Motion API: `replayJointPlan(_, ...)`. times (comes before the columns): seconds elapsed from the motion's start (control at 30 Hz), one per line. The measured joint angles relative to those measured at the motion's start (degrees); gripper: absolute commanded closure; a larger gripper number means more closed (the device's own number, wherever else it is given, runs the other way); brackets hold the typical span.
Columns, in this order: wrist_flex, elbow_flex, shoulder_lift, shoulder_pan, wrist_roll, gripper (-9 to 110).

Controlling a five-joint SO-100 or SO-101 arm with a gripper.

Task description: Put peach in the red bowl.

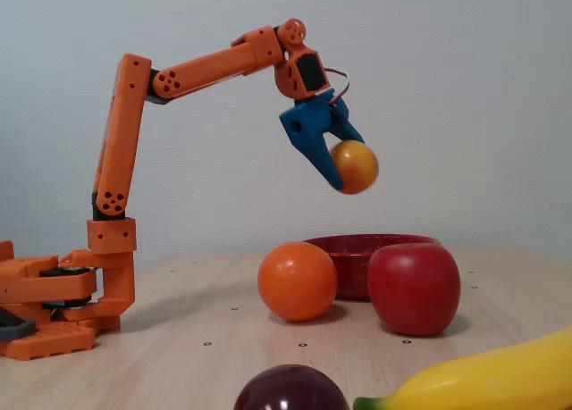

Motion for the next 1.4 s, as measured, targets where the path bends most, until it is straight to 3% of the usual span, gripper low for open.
replayJointPlan(0.5,-13.4,17.8,-3.4,0.1,0.0,102)
replayJointPlan(0.9,-16.6,19.3,-7.4,-1.7,-1.0,102)
replayJointPlan(0.93,-16.9,19.3,-7.4,-1.5,-1.4,100)
replayJointPlan(1.03,-17.1,20.3,-7.4,-1.7,-3.5,79)
replayJointPlan(1.4,-17.0,22.3,-7.4,-1.8,-7.9,56)
